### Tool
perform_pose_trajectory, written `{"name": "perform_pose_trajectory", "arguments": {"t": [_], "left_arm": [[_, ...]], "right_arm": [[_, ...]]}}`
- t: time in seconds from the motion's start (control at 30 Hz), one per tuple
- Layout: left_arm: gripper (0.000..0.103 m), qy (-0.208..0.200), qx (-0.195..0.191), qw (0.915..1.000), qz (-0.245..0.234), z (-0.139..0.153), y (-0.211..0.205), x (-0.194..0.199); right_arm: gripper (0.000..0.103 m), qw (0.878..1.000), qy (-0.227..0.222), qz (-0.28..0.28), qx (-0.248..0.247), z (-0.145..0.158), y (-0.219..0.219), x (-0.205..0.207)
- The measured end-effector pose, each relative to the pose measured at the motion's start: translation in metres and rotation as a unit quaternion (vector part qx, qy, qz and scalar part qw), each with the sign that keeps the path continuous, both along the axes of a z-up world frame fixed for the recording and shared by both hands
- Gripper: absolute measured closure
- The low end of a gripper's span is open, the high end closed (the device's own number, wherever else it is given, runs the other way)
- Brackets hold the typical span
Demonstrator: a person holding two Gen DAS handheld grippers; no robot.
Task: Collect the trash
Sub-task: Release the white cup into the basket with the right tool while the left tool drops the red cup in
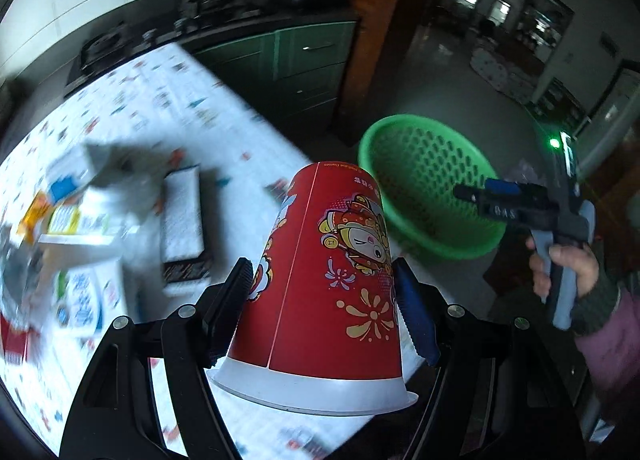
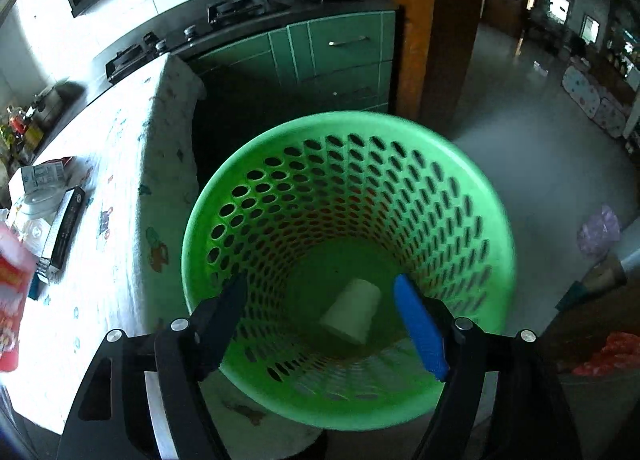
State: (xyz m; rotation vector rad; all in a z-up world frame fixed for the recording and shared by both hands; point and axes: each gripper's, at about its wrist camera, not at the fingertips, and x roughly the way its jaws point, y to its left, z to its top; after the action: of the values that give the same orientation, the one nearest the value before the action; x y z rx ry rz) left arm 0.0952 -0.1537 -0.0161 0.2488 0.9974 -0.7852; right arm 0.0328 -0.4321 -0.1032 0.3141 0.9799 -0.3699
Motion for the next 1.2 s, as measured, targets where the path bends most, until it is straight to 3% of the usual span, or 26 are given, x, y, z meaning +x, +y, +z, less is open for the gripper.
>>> {"name": "perform_pose_trajectory", "arguments": {"t": [0.33,0.7,1.0,1.2], "left_arm": [[0.033,0.0,-0.004,0.9987,-0.051,-0.007,-0.091,0.01],[0.033,0.011,0.012,0.9967,-0.08,-0.034,-0.167,0.009],[0.029,0.011,0.005,0.9969,-0.078,-0.044,-0.186,0.004],[0.026,0.004,-0.014,0.9974,-0.071,-0.036,-0.174,-0.001]], "right_arm": [[0.027,0.999,-0.018,-0.022,-0.019,0.025,-0.013,-0.045],[0.024,0.998,-0.028,-0.045,-0.03,0.035,-0.022,-0.089],[0.023,0.998,-0.026,-0.053,-0.029,0.032,-0.024,-0.103],[0.023,0.998,-0.029,-0.046,-0.028,0.034,-0.019,-0.103]]}}
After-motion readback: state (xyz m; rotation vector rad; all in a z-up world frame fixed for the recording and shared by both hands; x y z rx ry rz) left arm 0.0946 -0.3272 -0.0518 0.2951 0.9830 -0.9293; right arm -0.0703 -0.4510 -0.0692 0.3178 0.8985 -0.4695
